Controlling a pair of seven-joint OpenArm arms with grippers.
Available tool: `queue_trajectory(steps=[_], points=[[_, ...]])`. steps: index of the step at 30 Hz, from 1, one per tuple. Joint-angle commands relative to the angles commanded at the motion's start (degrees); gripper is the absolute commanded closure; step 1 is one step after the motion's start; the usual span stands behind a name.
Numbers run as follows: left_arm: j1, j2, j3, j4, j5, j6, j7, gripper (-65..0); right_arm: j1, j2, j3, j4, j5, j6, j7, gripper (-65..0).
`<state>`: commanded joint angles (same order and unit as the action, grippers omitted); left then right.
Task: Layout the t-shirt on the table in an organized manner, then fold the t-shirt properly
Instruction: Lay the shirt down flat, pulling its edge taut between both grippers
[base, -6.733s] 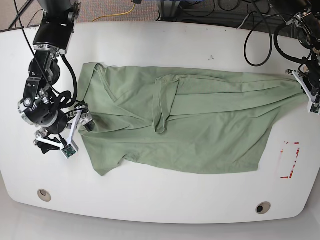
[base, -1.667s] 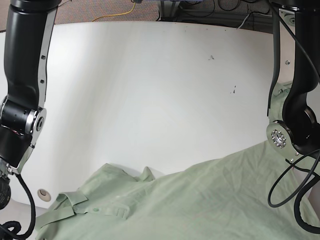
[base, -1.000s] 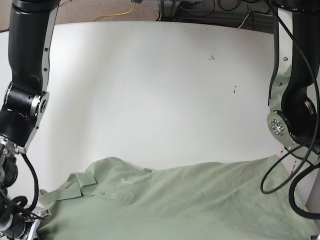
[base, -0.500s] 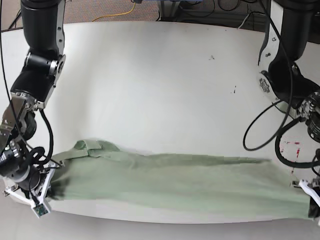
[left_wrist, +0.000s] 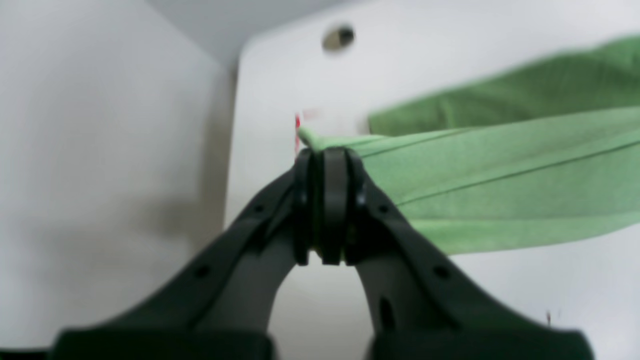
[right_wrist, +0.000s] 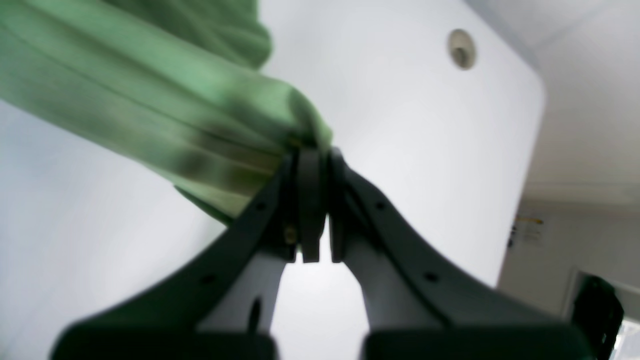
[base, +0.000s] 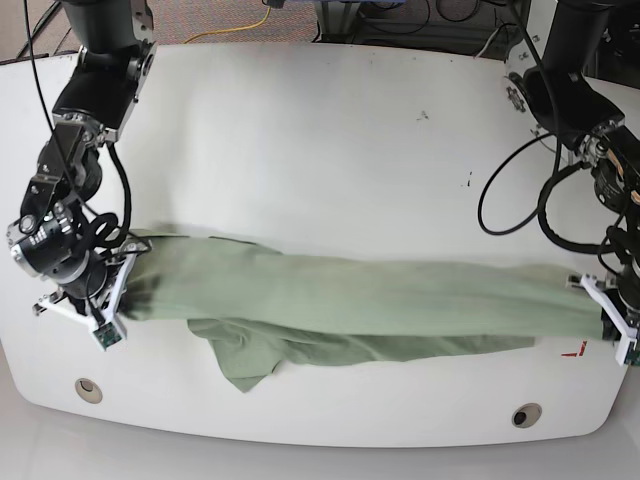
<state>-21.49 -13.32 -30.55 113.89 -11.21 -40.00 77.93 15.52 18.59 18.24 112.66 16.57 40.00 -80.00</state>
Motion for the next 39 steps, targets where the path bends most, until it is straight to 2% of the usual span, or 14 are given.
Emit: queue_trajectory(steps=[3, 13, 21, 29, 39], points=[[4.2, -0.1, -1.4, 0.3, 0.0, 0.0, 0.0, 0.0, -3.3, -1.7, 1.4, 0.9, 0.0, 0.00, 0.0, 0.0], [18.1, -0.2, -4.6, 0.3, 0.0, 0.0, 0.0, 0.0, -11.6, -4.0, 1.8, 1.9, 0.0, 0.00, 0.0, 0.0], [27.8, 0.0, -9.8, 0.3, 0.0, 0.0, 0.0, 0.0, -15.9, -4.7, 1.8, 3.0, 0.0, 0.00, 0.0, 0.0], [33.6, -0.2, -13.8, 0.2, 0.1, 0.0, -0.1, 0.0, -19.7, -4.7, 1.8, 3.0, 0.0, 0.00, 0.0, 0.0], [35.6, -1.0, -14.0, -0.2, 0.1, 0.0, -0.3, 0.0, -22.3, -5.3, 1.8, 2.9, 0.0, 0.00, 0.7, 0.0]])
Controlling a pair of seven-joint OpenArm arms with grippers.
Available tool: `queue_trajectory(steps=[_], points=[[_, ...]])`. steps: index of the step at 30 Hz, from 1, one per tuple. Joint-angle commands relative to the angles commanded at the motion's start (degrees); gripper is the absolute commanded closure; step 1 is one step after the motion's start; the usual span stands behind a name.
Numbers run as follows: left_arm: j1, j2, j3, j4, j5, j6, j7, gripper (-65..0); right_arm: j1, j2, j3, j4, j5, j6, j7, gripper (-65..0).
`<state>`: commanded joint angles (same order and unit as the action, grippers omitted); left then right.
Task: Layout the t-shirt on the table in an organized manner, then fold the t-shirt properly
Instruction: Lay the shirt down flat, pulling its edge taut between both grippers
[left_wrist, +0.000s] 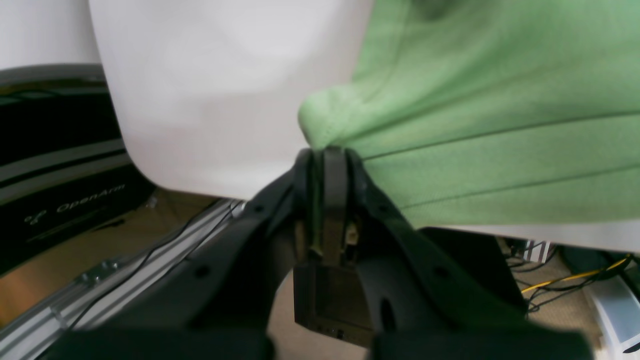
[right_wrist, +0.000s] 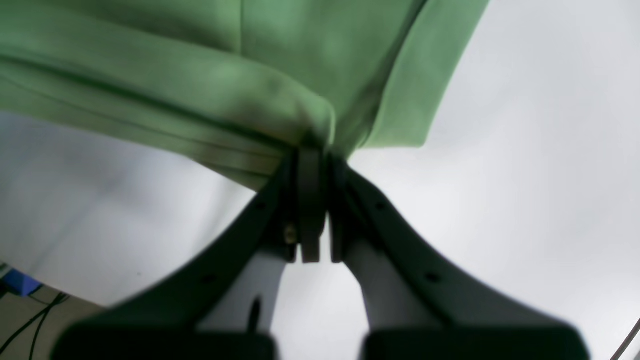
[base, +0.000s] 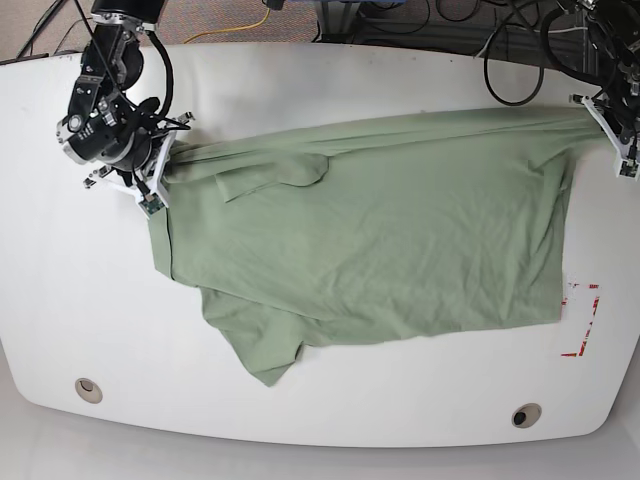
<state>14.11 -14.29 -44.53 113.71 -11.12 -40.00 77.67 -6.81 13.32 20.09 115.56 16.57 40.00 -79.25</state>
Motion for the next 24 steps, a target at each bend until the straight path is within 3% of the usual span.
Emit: queue_trajectory(steps=[12, 17, 24], points=[[-4.1, -1.5, 5.0, -1.7, 0.4, 0.0, -1.4, -0.4, 2.8, -0.3, -0.3, -1.9, -0.4, 0.00, 0.4, 0.0], [-4.7, -1.5, 8.6, -1.8, 0.4, 0.0, -5.0, -0.4, 3.2, -0.4, -0.4, -4.7, -0.4, 0.00, 2.5, 0.0], [-4.4, -1.5, 9.6, -1.8, 0.4, 0.0, -5.5, -0.4, 2.5, -0.2, -0.1, -8.9, -0.4, 0.00, 5.5, 0.0]])
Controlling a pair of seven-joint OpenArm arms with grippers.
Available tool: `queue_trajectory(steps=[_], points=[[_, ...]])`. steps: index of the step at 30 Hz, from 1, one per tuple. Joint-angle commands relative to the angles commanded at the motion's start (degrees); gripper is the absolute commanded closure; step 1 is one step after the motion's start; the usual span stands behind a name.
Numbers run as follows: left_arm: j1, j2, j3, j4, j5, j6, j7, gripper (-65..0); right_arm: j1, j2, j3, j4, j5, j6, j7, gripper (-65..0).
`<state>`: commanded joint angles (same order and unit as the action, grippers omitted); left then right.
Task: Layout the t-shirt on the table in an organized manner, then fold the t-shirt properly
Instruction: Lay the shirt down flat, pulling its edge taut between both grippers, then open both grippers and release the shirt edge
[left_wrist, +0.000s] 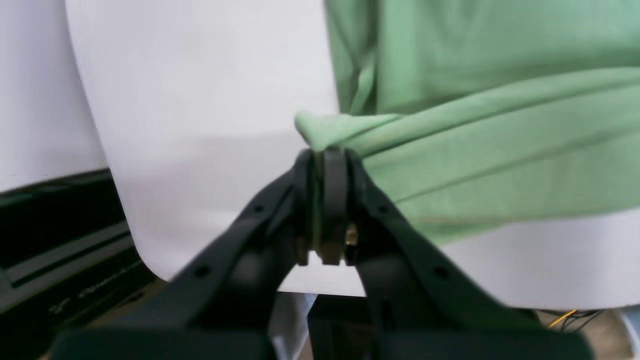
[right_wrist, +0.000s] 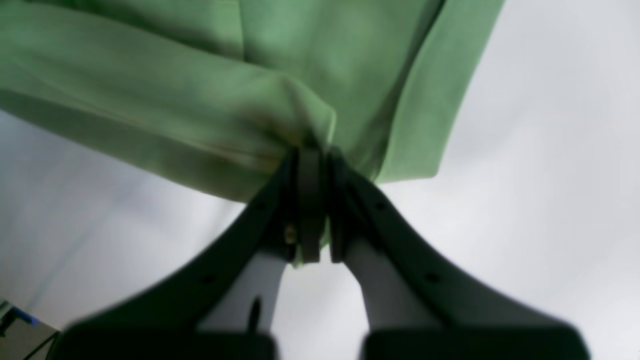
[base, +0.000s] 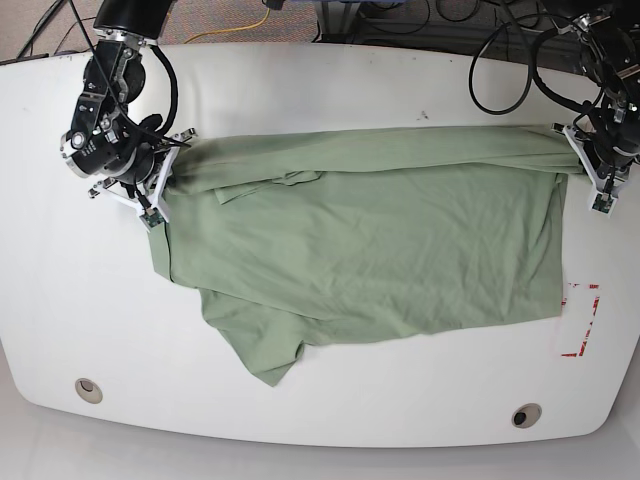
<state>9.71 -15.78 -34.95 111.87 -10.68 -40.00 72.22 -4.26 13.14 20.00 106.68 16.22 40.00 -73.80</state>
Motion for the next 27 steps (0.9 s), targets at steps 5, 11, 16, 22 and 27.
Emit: queue_trajectory(steps=[5, 11, 16, 22, 27], points=[[1.8, -0.4, -0.2, -0.7, 0.0, 0.0, -0.2, -0.4, -0.7, 0.3, 0.0, -1.8, 0.0, 0.00, 0.9, -3.5], [3.1, -1.4, -0.2, -2.3, 0.0, 0.0, -0.2, -0.6, -1.6, 0.3, 0.1, -1.8, -0.1, 0.00, 1.1, -21.2], [3.1, -1.6, -0.2, -5.5, 0.0, 0.0, -0.2, -1.3, -2.5, 0.2, 0.1, -1.8, -0.1, 0.00, 2.7, -33.5], [2.8, -3.0, -0.3, -7.6, 0.0, 0.0, -0.2, -25.8, -2.8, 0.4, 0.0, -1.3, 0.0, 0.00, 2.9, -42.5], [2.7, -3.1, -2.7, -7.4, 0.0, 0.0, -0.2, -44.2, -3.3, 1.2, 0.1, -0.1, 0.0, 0.00, 2.9, -42.3]])
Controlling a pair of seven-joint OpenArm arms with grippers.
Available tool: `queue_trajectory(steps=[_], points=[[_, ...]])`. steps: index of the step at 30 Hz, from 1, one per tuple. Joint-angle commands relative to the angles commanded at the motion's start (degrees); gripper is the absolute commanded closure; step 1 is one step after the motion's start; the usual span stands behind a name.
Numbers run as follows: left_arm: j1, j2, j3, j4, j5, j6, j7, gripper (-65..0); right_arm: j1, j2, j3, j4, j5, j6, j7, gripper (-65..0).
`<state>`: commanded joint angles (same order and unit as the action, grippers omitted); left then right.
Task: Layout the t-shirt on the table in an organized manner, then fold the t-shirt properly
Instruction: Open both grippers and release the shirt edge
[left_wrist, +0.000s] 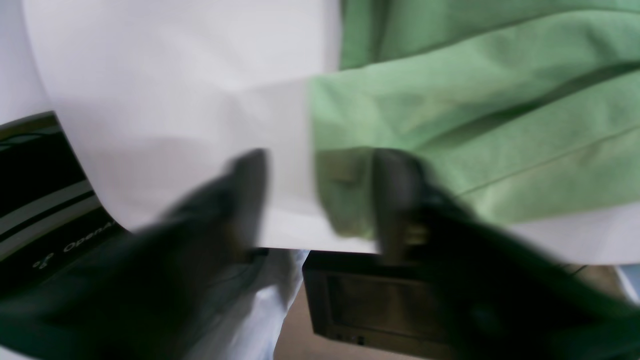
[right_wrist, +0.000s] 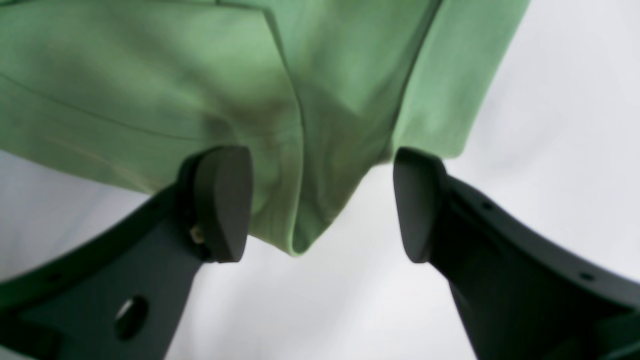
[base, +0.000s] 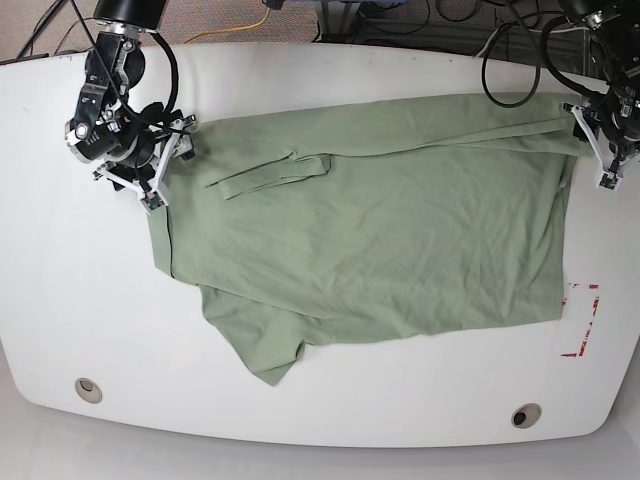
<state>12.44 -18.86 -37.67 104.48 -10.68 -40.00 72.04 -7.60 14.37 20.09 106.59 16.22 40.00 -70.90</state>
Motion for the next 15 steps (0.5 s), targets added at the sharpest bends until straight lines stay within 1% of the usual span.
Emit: queue_trajectory(steps=[1, 3, 9, 13, 15], points=[[-0.1, 0.0, -0.7, 0.0, 0.0, 0.0, 0.0, -46.0, -0.4, 0.2, 0.0, 0.5, 0.0, 0.00, 0.0, -42.3], [-0.7, -0.1, -1.5, 0.0, 0.0, 0.0, 0.0, -47.4, -0.7, 0.3, 0.0, 1.3, 0.1, 0.00, 0.0, -42.3], [-4.1, -2.5, -2.8, -0.1, 0.0, 0.0, 0.1, -47.1, -1.1, 0.4, 0.0, 3.0, 0.2, 0.00, 0.0, -42.3], [-8.1, -4.1, -3.2, 0.1, -0.1, 0.0, 0.0, -47.1, -1.6, 0.4, 0.1, 4.3, 0.2, 0.00, 0.0, -42.3], [-10.0, -4.7, -4.5, 0.4, -0.2, 0.0, 0.0, -47.1, -2.0, 0.4, 0.1, 5.4, 0.3, 0.00, 0.0, -42.3]])
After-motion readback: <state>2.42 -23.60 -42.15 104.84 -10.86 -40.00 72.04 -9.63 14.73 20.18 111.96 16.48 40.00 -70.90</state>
